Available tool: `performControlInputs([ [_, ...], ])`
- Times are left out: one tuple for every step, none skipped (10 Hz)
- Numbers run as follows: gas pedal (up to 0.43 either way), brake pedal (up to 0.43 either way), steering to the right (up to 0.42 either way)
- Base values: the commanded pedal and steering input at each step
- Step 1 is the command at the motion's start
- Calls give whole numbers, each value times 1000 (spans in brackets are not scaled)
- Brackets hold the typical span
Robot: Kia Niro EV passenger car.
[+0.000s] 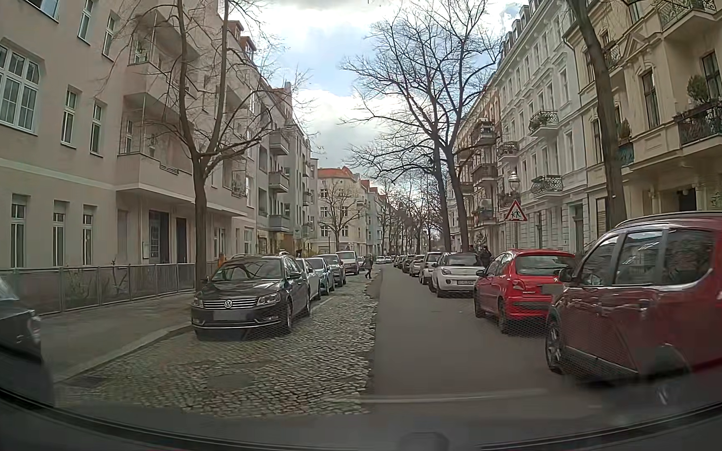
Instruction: Follow the waypoints while adhering to traffic rules and regulations
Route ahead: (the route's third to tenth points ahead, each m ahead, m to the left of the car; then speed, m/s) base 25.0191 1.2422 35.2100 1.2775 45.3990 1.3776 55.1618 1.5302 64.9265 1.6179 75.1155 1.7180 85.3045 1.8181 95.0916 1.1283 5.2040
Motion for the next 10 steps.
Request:
performControlInputs([
  [0,30,4],
  [0,30,6],
  [0,30,8],
  [0,30,8],
  [0,30,7],
  [0,30,7],
  [0,30,7],
  [0,30,8],
  [0,30,4],
  [0,30,-3],
])
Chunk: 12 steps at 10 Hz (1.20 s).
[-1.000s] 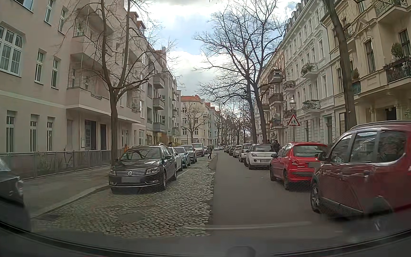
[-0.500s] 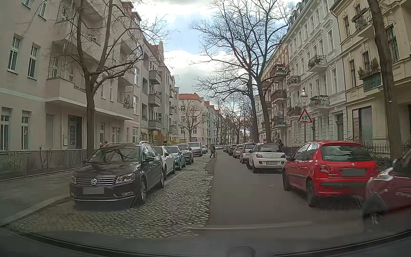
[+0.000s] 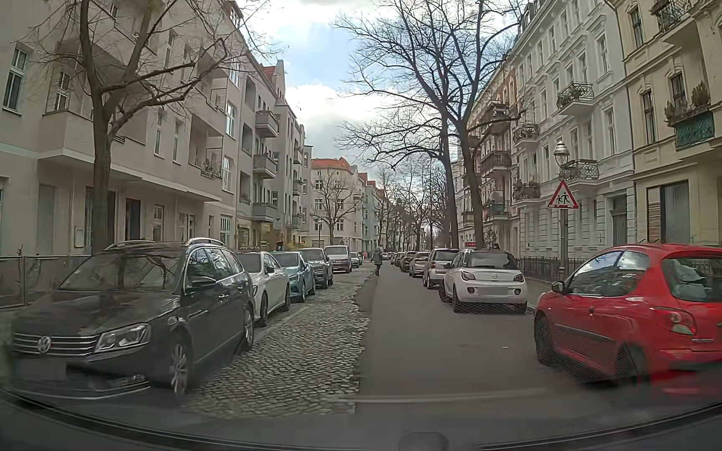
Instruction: Follow the waypoints while adhering to traffic rules and regulations
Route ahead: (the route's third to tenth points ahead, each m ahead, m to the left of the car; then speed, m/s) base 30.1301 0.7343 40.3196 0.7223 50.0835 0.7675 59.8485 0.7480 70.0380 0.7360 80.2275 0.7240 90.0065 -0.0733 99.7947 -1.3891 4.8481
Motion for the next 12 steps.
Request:
performControlInputs([
  [0,30,-4],
  [0,30,-1],
  [0,30,0],
  [0,30,-4],
  [0,30,-10],
  [0,30,-12],
  [0,30,-12],
  [8,30,-7],
  [8,30,-7],
  [8,30,-11],
  [8,30,-16],
  [20,30,-21],
])
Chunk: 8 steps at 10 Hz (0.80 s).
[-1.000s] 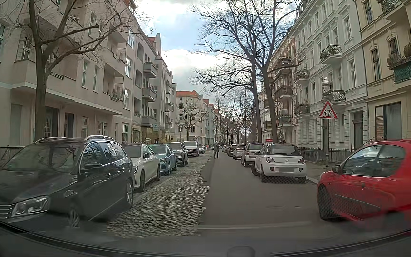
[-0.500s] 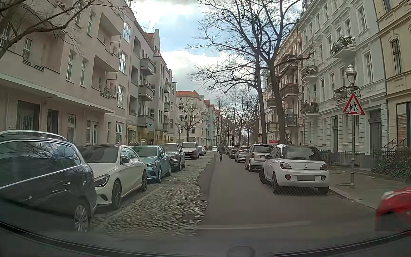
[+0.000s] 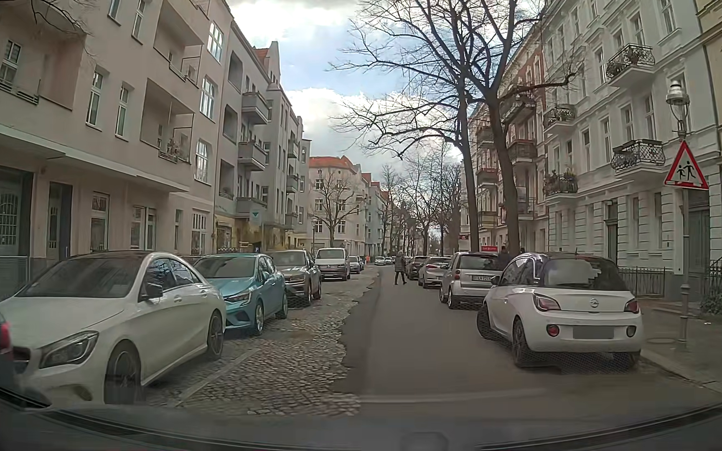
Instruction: Follow the waypoints while adhering to traffic rules and regulations
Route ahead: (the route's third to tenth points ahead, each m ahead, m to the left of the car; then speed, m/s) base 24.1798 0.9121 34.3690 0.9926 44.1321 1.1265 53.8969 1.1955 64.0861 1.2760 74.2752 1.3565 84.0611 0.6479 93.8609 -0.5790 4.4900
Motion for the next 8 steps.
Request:
performControlInputs([
  [20,30,-22],
  [20,30,-16],
  [20,30,-8],
  [20,30,-7],
  [28,37,-8],
  [28,24,-8],
  [28,30,-6],
  [28,30,-2],
])
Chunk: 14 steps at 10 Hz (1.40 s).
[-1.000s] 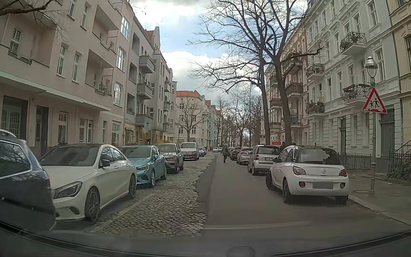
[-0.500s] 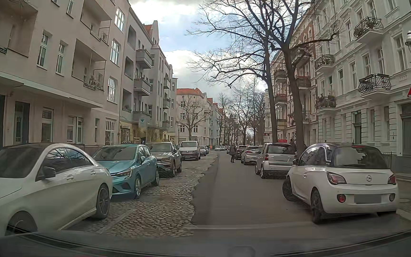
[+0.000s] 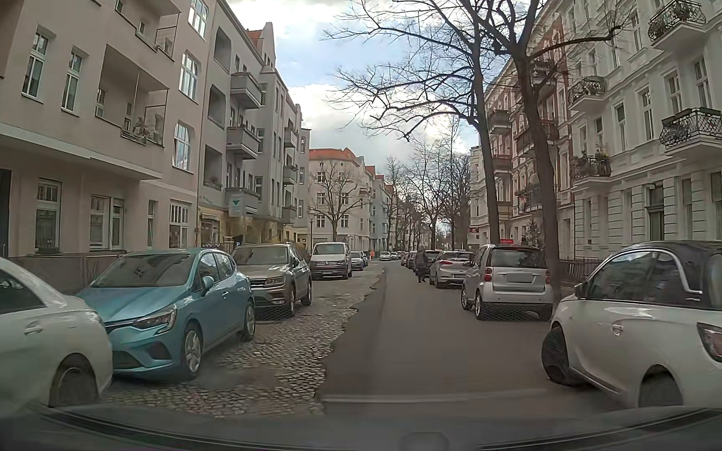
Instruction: Follow the waypoints while adhering to traffic rules and regulations
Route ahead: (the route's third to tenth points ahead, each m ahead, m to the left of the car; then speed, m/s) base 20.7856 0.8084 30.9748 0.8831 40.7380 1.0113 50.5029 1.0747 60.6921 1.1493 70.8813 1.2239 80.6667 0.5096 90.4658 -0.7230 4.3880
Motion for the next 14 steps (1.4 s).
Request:
performControlInputs([
  [39,30,2],
  [39,30,3],
  [39,30,3],
  [47,30,4],
  [47,30,6],
  [47,30,15],
  [47,30,23],
  [39,30,21],
  [39,30,14],
  [39,37,7],
  [20,30,4],
  [28,30,4],
  [28,30,1],
  [28,30,-2],
])
